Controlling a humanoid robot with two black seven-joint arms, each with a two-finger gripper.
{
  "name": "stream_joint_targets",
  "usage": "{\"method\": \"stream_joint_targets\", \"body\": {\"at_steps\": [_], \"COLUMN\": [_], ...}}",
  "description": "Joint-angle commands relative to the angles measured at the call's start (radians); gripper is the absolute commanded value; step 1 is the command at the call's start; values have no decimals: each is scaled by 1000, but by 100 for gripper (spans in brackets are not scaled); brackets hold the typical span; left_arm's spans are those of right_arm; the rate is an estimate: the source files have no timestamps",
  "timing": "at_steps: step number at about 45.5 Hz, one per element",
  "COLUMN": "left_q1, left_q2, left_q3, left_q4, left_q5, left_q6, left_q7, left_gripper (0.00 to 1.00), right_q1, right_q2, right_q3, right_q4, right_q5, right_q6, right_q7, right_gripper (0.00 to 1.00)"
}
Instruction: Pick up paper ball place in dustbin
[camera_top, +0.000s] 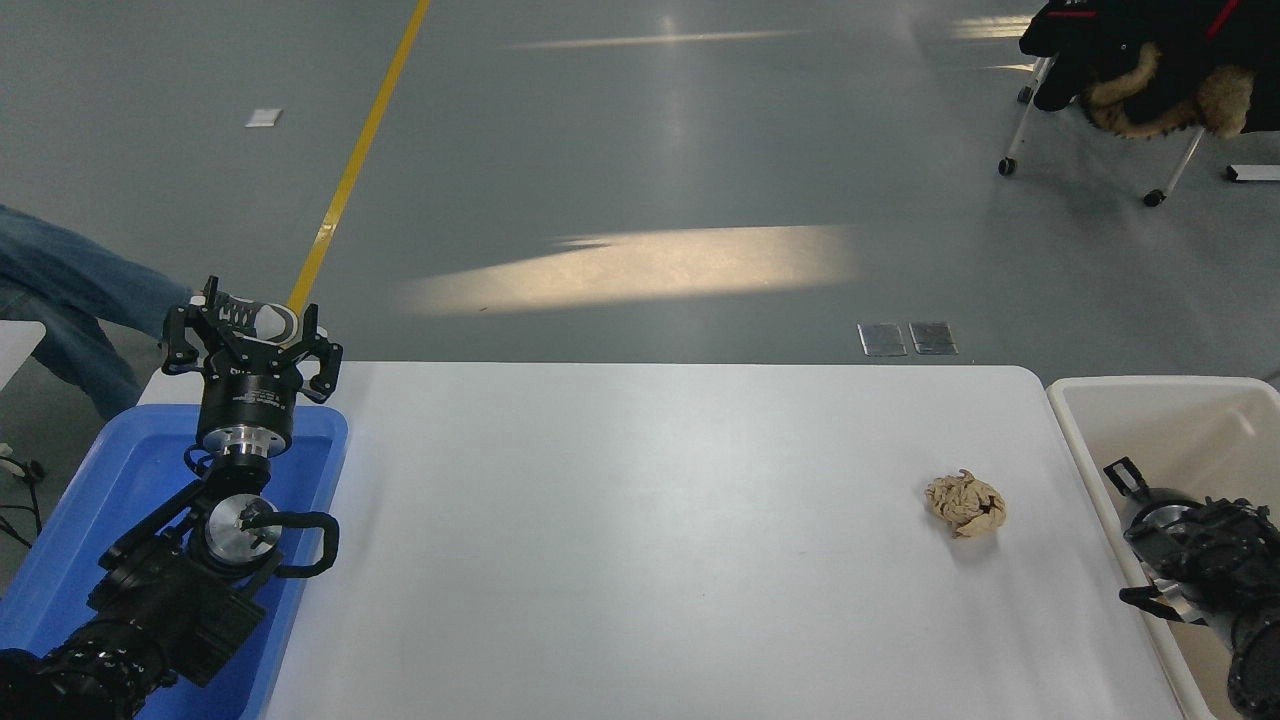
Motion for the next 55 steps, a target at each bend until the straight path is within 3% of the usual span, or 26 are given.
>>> {"method": "stream_joint_targets", "body": {"at_steps": [1, 31, 37, 38, 40, 41, 47, 55], "left_q1": [-2, 0, 0, 0, 0, 0, 0, 0], "left_q2": [0, 1, 1, 1, 1, 1, 1, 1], "left_q3": [2, 0, 0, 0, 0, 0, 2, 0], "left_q4": [-1, -1, -1, -1, -1, -1, -1, -1], "left_q5": [0, -4, -4, -3, -3, -3, -3, -3], "left_q6": [0, 0, 0, -2, -2, -2, -2, 0], "left_q7": [2, 1, 2, 2, 2, 2, 2, 2], "left_gripper": [99, 99, 99, 99, 99, 99, 99, 99], "right_q1": [-11, 14, 119, 142, 199, 239, 532, 872], "right_q2": [12, 16, -33, -59, -115, -142, -259, -279], "right_q3": [10, 7, 33, 31, 13, 5, -125, -306], "right_q4": [-21, -19, 135, 180, 290, 348, 709, 965], "right_q5": [-2, -2, 1, 6, -2, -3, -12, -20], "right_q6": [0, 3, 5, -2, -12, -12, -11, 9], "right_q7": [0, 4, 6, 4, 4, 4, 4, 4], "right_gripper": [0, 0, 0, 16, 64, 70, 73, 78]}}
